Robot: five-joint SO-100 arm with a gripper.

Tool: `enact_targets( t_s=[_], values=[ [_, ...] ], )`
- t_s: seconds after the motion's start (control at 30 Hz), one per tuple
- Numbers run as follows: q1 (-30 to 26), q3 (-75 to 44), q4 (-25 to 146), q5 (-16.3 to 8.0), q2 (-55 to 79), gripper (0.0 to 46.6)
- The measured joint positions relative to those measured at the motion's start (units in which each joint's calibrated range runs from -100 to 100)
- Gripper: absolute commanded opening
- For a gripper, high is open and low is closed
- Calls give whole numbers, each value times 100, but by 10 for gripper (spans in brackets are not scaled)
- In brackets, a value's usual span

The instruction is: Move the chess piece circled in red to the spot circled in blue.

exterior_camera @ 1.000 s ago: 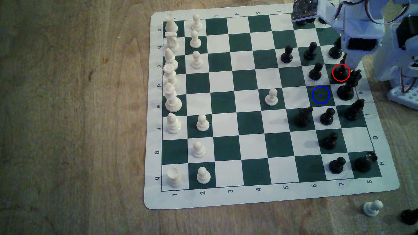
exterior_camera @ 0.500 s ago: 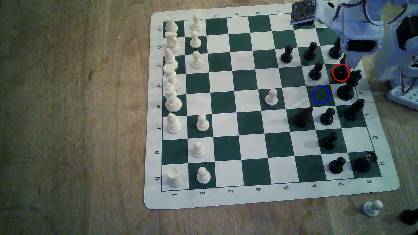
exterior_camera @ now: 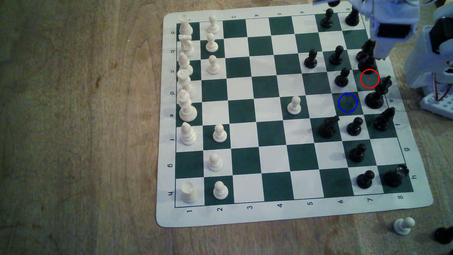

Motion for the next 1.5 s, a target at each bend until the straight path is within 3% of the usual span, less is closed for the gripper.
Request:
enact_targets(
  t_s=[0.13, 0.6, 0.8, 1.13, 1.5],
  values=[
    [-37, -325, 271, -24, 17, 2],
    [-1062, -741, -127, -606, 419, 2],
    [-1224, -741, -398, -703, 712, 2],
    [-1600, 289, -1315, -879, 838, 6],
    [-1696, 479, -1729, -933, 1031, 6]
  ],
)
